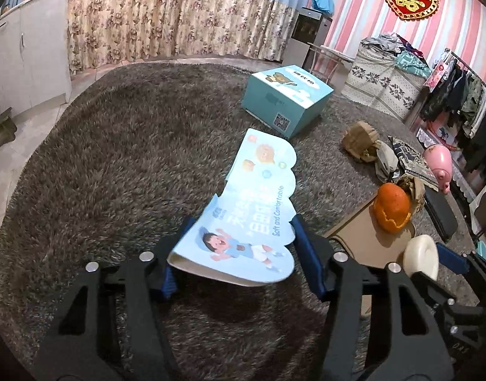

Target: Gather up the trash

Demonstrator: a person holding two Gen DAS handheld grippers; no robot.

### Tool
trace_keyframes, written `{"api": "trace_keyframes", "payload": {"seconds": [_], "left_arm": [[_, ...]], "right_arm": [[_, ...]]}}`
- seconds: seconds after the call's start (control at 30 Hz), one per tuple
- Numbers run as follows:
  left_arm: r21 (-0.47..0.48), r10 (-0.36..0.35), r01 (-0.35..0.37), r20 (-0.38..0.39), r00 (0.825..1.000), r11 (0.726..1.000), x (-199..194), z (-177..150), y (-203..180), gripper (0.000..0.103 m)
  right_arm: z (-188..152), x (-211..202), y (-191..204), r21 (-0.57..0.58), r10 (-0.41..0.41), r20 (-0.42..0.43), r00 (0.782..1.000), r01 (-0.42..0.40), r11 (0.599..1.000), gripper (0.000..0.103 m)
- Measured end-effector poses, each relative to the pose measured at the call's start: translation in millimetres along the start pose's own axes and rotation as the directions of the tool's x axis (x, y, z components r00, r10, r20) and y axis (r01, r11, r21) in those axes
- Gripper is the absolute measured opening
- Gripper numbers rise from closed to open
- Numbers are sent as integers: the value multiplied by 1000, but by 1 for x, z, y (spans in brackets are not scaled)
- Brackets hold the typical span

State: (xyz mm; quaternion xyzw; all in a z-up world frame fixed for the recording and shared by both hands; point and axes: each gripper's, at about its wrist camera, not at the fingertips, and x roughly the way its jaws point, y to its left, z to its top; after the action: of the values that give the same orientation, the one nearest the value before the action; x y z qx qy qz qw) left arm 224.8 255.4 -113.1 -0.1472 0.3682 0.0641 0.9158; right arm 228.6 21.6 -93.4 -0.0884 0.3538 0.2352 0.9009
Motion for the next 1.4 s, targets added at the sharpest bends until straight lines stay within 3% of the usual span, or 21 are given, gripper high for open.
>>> {"api": "trace_keyframes", "payload": {"seconds": [0.13, 0.27, 0.37, 0.47, 0.67, 0.83, 0.87, 0.97, 1.03, 1.2, 1.3, 1.4], "left_arm": [[5, -2, 2, -1, 1000, 1000, 0, 0, -1, 46], [22, -17, 17, 3, 1000, 1000, 0, 0, -4, 27], [18, -19, 19, -7, 1000, 1000, 2, 0, -4, 21], [5, -37, 37, -2, 999, 999, 1, 1, -2, 1], [68, 1, -7, 95, 995, 998, -19, -1, -15, 0], [75, 22, -25, 48, 999, 997, -11, 1, -16, 1], [70, 23, -25, 29, 999, 997, -8, 2, -15, 6], [58, 35, -35, -4, 999, 998, -3, 1, -12, 38], [64, 28, -27, -19, 999, 998, -1, 0, -12, 45], [67, 49, -47, -24, 999, 997, -6, -3, -9, 78], [53, 57, -55, -26, 998, 997, -12, -4, -1, 83], [51, 79, -78, -19, 997, 996, -17, -6, 8, 86]], "right_arm": [[-2, -18, -10, 32, -2, 34, 999, 1, 1000, 61], [-11, -44, -29, 45, -50, 61, 997, 47, 998, 61], [-21, -64, -52, 84, -85, 76, 993, 78, 993, 61], [-31, -82, -78, 143, -109, 91, 990, 96, 985, 61], [-47, -108, -115, 215, -157, 114, 981, 130, 968, 61], [-55, -115, -136, 257, -187, 117, 975, 152, 954, 61], [-56, -114, -138, 258, -189, 113, 976, 155, 954, 61], [-58, -106, -136, 247, -194, 104, 975, 164, 955, 61], [-58, -99, -133, 239, -190, 95, 977, 163, 957, 61], [-61, -83, -123, 199, -192, 63, 979, 176, 964, 61], [-64, -77, -120, 172, -209, 43, 977, 199, 965, 62], [-64, -76, -122, 170, -223, 43, 974, 213, 962, 80]]}}
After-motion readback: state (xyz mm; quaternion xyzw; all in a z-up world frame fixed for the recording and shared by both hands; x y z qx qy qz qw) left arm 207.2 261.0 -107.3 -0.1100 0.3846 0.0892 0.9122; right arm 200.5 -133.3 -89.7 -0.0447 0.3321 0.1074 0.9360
